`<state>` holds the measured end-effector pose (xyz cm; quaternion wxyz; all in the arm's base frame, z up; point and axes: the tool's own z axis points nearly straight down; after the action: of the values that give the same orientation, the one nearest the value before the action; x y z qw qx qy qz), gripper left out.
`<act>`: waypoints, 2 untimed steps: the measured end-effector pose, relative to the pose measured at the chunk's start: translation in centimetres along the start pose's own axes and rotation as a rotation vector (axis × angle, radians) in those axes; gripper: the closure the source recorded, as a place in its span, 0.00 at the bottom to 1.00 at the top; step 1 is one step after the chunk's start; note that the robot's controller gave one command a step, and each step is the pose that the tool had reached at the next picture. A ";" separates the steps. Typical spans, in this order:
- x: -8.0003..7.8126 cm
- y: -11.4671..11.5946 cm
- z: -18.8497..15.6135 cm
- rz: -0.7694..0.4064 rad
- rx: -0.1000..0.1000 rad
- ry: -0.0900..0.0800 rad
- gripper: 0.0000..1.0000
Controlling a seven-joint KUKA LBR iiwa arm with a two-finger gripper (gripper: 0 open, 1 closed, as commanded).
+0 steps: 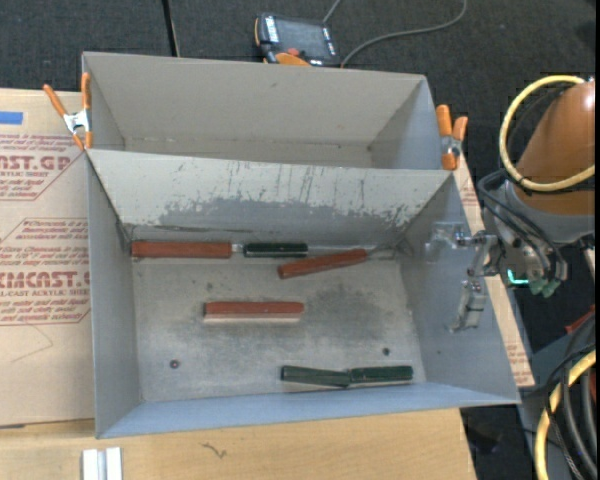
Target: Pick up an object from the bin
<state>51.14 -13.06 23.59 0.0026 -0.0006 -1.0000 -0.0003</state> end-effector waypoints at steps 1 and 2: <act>1.5 11.7 10.9 0.019 -0.005 0.003 0.00; 2.3 18.8 16.3 0.026 -0.003 -0.004 0.00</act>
Offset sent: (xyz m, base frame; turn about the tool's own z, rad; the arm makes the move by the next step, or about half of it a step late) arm -0.0135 0.1108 -0.1044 0.0272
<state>48.78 5.76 7.29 0.0005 -0.0136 -0.9999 -0.0016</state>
